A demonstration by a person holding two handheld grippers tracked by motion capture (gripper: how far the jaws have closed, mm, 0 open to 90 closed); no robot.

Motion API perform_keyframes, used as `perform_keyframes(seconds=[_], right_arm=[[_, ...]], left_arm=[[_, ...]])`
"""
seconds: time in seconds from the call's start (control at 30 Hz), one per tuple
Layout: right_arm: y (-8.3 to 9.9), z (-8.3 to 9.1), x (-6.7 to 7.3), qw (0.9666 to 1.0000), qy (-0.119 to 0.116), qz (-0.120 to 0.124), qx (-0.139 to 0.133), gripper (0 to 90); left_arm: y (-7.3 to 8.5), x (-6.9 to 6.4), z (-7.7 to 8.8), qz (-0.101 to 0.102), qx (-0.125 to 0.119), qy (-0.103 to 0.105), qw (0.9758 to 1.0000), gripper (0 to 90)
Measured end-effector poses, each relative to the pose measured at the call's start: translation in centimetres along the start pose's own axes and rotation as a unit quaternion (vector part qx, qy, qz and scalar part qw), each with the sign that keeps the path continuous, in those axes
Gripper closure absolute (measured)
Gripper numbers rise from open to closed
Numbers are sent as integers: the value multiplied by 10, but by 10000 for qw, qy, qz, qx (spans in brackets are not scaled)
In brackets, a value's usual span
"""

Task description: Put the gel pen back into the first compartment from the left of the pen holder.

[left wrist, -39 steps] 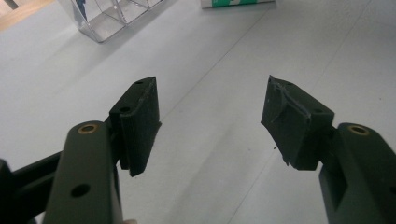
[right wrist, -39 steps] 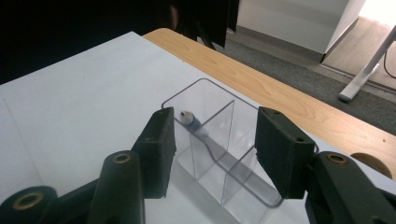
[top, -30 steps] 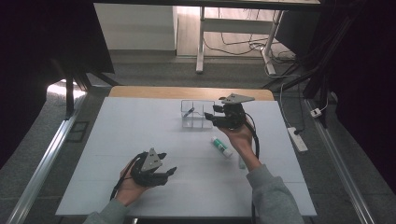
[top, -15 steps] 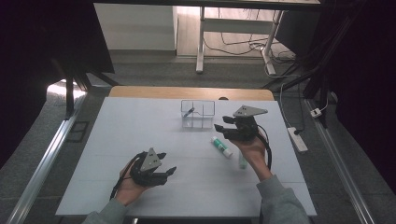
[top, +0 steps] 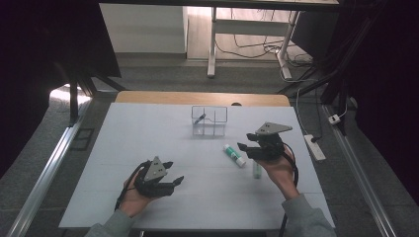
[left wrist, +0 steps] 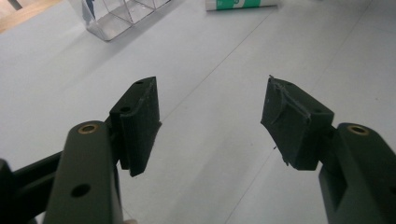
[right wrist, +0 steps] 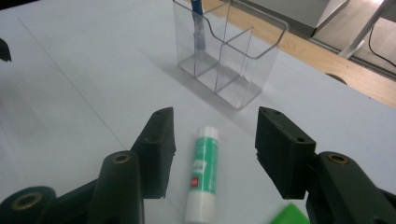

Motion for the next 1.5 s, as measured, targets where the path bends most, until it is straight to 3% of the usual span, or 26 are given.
perform_keyframes(seconds=[0.4, 0.5, 0.67, 0.87, 1.1, 1.5], right_arm=[[17, 23, 0, 9996, 144, -44, 227, 458], [24, 25, -3, 9988, 229, 46, 420, 449], [31, 27, -11, 9976, 305, -24, 613, 447], [40, 25, -20, 9955, 453, -154, 823, 446], [49, 15, -29, 9905, 684, -346, 1145, 438], [55, 6, -35, 9878, 720, -444, 1308, 436]], left_arm=[[4, 5, 9, 93, -12, -100, 9999, 365], [5, 5, 11, 86, 1, -119, 9999, 365], [6, 7, 13, 103, -2, -151, 9998, 365], [7, 9, 15, 99, 19, -164, 9998, 365], [7, 9, 16, 87, 15, -173, 9998, 366], [9, 9, 17, 54, 44, -198, 9998, 366]])
Point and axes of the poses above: each handheld gripper's, and its own axes: z roughly backward along the jaws, y roughly out of its underside, x roughly to its left, the point moved 6 cm from there along -z, roughly forward along the jaws, and after that the axes turned 13 degrees about -x, right-handed, at the moved point
